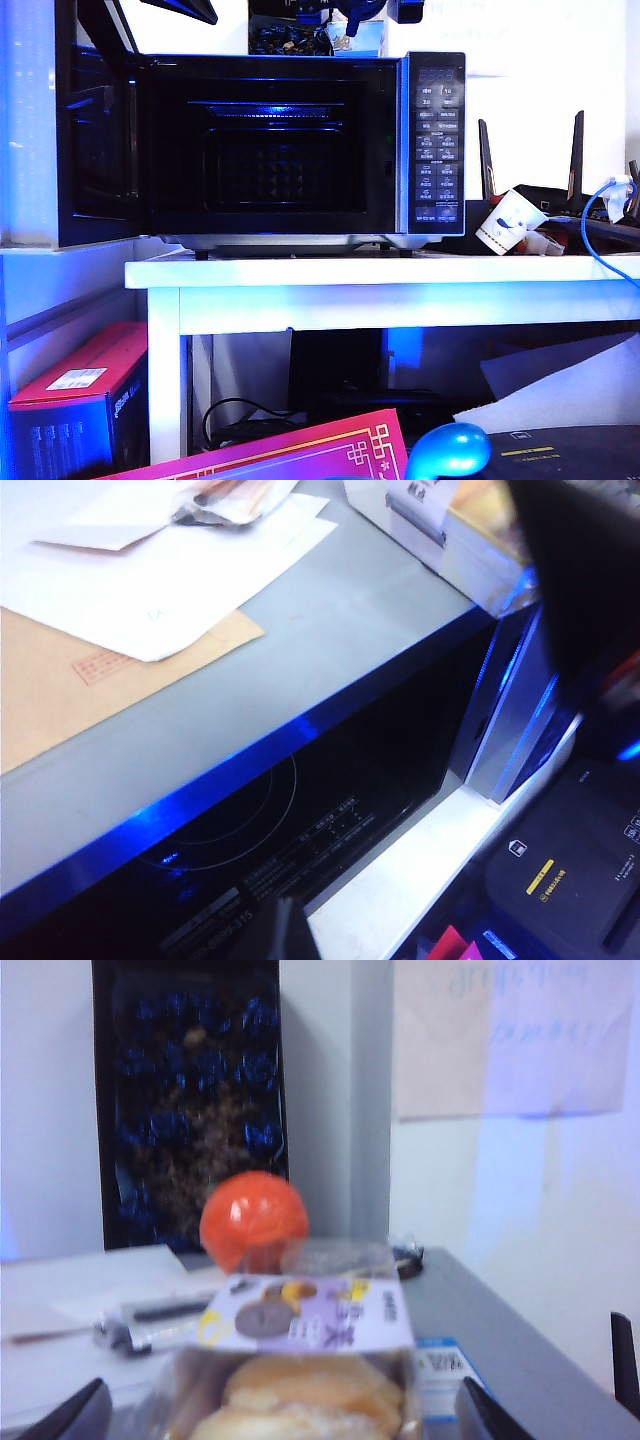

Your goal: Open the microwave door, place the box of snacks from the top of the microwave inside, then close the microwave door.

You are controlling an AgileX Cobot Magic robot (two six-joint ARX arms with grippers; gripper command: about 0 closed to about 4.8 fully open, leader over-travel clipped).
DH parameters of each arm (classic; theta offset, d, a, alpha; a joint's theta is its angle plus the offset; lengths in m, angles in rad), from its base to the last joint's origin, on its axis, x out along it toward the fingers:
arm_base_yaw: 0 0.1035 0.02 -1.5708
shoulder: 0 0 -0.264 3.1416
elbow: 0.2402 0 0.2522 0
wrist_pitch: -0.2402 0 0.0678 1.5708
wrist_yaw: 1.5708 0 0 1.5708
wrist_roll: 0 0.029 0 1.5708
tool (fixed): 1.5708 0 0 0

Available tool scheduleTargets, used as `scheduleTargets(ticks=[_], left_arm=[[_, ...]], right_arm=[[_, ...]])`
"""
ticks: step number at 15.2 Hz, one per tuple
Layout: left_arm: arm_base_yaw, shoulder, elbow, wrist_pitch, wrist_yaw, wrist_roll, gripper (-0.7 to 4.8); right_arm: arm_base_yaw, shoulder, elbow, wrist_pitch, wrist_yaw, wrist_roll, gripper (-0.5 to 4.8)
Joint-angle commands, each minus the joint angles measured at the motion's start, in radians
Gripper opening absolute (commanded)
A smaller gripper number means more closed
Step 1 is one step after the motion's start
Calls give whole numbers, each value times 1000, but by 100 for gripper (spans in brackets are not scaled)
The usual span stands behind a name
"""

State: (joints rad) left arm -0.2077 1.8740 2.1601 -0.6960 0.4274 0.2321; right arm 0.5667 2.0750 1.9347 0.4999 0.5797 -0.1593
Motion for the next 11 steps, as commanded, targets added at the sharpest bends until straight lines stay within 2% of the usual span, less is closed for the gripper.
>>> scheduleTargets(ticks=[1, 11], left_arm=[[-2, -7, 4, 5, 7, 3, -6], [-2, -7, 4, -6, 7, 0, -6]], right_arm=[[-8, -8, 9, 4, 6, -1, 479], [-50, -4, 9, -45, -31, 2, 479]])
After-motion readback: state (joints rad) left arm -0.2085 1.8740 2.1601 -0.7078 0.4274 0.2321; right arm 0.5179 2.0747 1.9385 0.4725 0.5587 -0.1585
